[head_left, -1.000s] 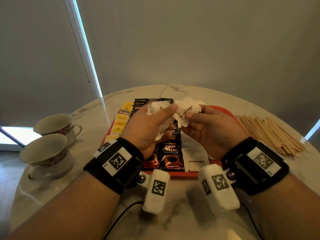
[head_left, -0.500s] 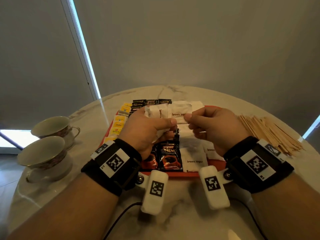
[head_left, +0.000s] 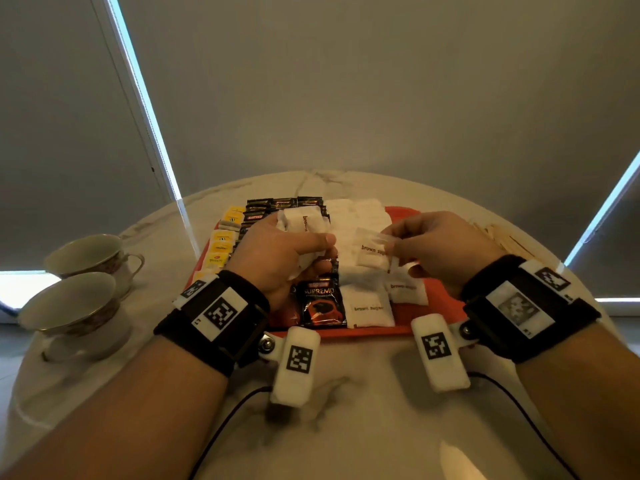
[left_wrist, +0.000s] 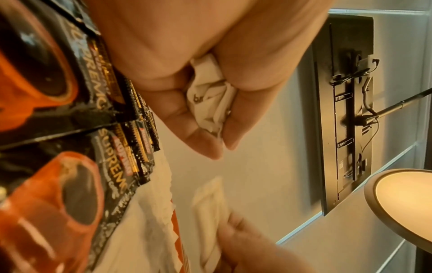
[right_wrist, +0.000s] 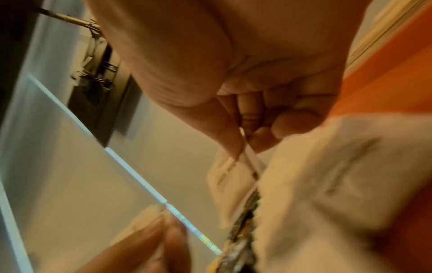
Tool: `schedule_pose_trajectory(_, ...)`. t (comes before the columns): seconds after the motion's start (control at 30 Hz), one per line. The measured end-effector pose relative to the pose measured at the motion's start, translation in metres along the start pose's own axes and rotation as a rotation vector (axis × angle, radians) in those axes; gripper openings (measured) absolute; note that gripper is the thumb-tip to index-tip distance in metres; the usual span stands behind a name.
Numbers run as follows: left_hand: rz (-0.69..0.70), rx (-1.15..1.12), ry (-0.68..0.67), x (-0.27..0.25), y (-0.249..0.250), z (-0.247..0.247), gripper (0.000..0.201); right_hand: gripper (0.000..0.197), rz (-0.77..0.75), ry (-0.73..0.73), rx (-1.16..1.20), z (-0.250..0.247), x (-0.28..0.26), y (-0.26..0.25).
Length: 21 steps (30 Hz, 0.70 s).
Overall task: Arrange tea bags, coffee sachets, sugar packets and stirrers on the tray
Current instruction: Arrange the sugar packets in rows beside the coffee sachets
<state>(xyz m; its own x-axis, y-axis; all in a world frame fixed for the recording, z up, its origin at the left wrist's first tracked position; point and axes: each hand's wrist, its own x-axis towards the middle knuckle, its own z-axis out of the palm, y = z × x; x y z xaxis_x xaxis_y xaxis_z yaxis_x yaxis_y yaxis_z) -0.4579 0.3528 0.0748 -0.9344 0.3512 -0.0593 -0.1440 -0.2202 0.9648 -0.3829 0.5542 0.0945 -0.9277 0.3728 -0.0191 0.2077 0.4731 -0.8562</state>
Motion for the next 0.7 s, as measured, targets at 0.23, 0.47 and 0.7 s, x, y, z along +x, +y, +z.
schedule_pose_trajectory(0.23,0.003,-0.015,0.001,-0.003,0.0,0.003,0.038,0.013,0.296,-0.003,-0.084,-0.024,-0.017,0.026)
schedule_pose_trajectory(0.47,0.006,-0.008,0.024,-0.003,0.0,0.002,0.03,0.012,0.31,-0.007,-0.116,-0.017,-0.013,0.031)
schedule_pose_trajectory(0.7,-0.015,0.01,0.036,-0.005,-0.001,0.003,0.032,0.014,0.211,0.023,-0.111,-0.018,-0.014,0.029)
